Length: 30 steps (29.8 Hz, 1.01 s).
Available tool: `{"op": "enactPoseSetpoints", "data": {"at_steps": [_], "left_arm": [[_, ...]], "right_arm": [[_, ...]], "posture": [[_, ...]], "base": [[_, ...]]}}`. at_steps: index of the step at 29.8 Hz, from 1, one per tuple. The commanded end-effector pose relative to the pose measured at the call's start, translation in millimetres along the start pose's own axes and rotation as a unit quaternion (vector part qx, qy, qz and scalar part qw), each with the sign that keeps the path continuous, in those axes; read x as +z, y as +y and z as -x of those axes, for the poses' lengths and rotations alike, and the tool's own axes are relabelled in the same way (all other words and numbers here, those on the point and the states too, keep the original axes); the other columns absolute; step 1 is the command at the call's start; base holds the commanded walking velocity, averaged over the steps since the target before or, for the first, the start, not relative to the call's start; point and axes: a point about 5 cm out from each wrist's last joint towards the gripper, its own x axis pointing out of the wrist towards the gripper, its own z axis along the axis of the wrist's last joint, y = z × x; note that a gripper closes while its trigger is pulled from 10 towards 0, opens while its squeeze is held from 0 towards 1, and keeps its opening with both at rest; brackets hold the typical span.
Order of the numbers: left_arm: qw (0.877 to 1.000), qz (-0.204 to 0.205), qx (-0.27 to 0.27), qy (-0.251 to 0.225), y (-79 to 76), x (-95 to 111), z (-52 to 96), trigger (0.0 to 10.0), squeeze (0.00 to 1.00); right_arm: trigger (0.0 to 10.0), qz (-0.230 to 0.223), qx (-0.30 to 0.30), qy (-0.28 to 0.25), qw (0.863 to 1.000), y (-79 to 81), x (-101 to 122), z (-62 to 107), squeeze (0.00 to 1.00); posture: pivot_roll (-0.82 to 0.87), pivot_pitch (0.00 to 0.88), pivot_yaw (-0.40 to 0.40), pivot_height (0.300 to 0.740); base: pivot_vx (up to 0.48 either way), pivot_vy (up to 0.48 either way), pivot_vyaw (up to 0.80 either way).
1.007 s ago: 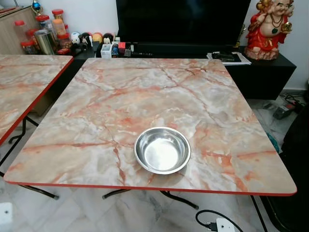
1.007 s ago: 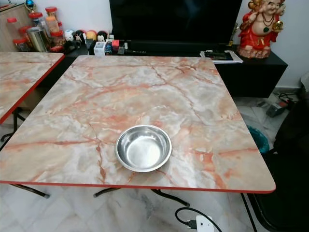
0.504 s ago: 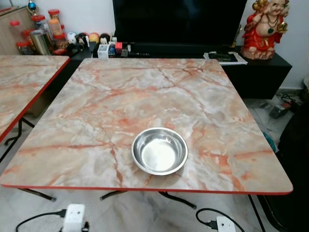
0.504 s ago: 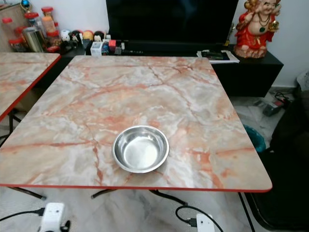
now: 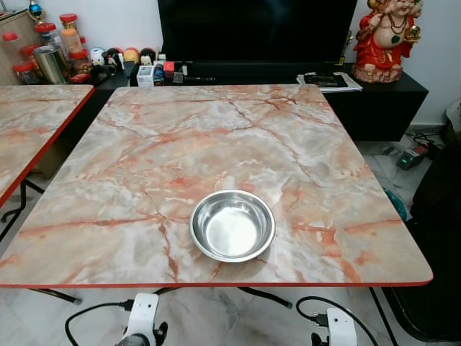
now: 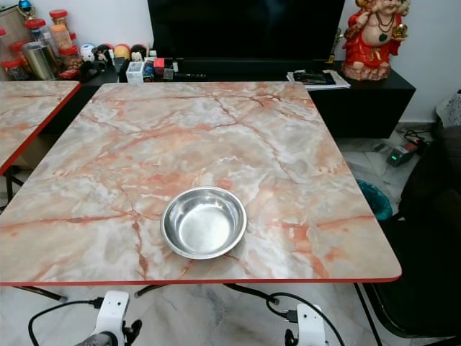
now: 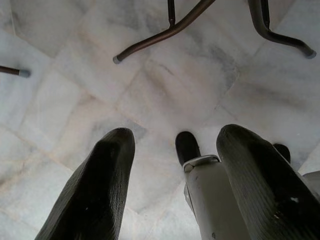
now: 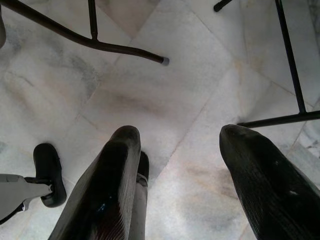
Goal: Setting the table
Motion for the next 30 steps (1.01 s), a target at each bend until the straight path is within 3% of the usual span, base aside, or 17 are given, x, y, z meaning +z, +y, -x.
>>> {"op": "enactPoseSetpoints", "data": {"at_steps": [1,15,30], "left_arm": [[1.0,0.011,0.007,0.022,1.0,-9.4,1.5,10.0,0.0],[0.998,0.031,0.036,0.039,16.6,-23.0,6.4,10.0,0.0],[0.998,0.024,0.032,0.037,16.2,-22.7,6.4,10.0,0.0]], "right_arm": [[10.0,-0.012,-0.002,-0.006,1.0,2.2,4.7,-0.8,0.0],[10.0,-0.006,0.006,-0.01,1.0,6.3,9.7,-1.7,0.0],[10.0,-0.003,0.014,-0.007,1.0,12.0,7.1,-1.4,0.0]], "posture": [[-0.01,0.0,0.012,0.74],[0.0,0.0,0.015,0.74],[0.0,0.0,0.026,0.74]], "base": [[0.0,0.476,0.0],[0.0,0.48,0.0],[0.0,0.478,0.0]]}}
